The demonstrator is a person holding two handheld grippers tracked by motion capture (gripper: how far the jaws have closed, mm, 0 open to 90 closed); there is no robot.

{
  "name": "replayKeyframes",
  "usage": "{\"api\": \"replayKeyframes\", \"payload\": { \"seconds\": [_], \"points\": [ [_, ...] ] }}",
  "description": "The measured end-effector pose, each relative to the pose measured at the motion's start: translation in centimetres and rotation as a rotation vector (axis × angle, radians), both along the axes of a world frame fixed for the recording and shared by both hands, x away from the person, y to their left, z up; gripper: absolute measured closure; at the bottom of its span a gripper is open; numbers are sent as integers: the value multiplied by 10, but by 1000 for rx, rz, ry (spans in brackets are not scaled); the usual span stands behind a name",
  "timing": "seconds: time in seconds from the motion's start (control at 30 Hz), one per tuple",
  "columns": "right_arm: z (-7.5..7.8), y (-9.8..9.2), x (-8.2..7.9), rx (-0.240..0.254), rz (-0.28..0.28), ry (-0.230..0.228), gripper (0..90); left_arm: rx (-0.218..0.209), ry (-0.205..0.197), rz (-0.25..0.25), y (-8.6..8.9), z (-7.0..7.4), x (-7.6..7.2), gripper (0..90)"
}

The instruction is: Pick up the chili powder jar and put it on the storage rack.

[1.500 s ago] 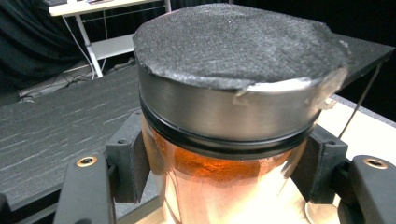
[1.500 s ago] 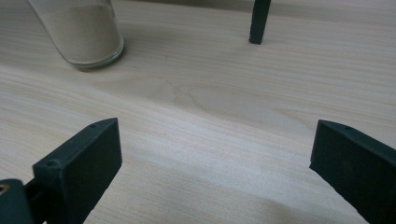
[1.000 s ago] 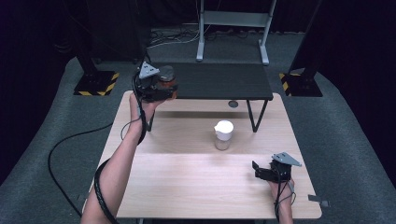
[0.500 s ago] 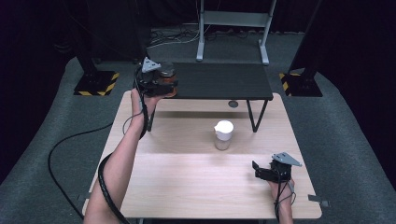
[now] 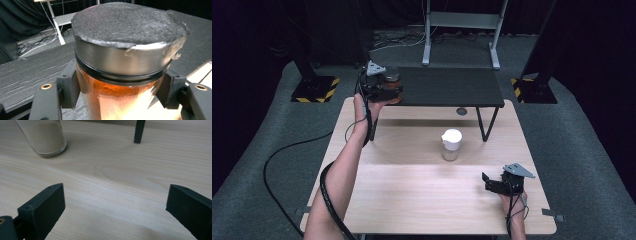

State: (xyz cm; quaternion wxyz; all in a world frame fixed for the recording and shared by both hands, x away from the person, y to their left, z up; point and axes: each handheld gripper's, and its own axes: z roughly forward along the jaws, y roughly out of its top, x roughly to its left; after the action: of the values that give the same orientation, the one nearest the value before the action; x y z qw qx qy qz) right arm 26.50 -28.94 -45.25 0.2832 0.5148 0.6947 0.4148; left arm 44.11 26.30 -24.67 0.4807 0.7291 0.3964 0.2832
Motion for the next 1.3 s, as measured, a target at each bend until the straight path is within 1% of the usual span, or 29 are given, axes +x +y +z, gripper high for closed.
{"api": "replayKeyframes", "payload": {
  "seconds": [0.13,0.37,0.8,1.0,1.13,1.17,1.2,1.23,1.27,1.3],
  "points": [
    [0,0,0,-1,0,0,12,-1,8,5,0,-1,3,318],
    [0,0,0,0,0,0,12,-20,14,1,4,-3,5,318],
    [0,0,0,0,0,-1,12,-20,18,-7,5,-2,6,318],
    [0,0,0,0,0,-3,12,-10,24,-7,5,0,6,318],
    [0,0,-1,1,0,-3,12,-7,37,-6,4,3,7,314],
    [0,0,-1,1,0,-3,12,-7,37,-6,4,3,7,303],
    [0,0,-1,1,0,-3,12,-17,48,-10,6,4,8,303],
    [0,0,-1,0,0,-4,12,-26,62,-13,7,5,10,257],
    [0,0,-1,0,0,-4,12,-27,73,-10,7,7,10,257],
    [0,0,-1,0,0,-3,12,-22,78,-11,7,8,9,211]
  ]
}}
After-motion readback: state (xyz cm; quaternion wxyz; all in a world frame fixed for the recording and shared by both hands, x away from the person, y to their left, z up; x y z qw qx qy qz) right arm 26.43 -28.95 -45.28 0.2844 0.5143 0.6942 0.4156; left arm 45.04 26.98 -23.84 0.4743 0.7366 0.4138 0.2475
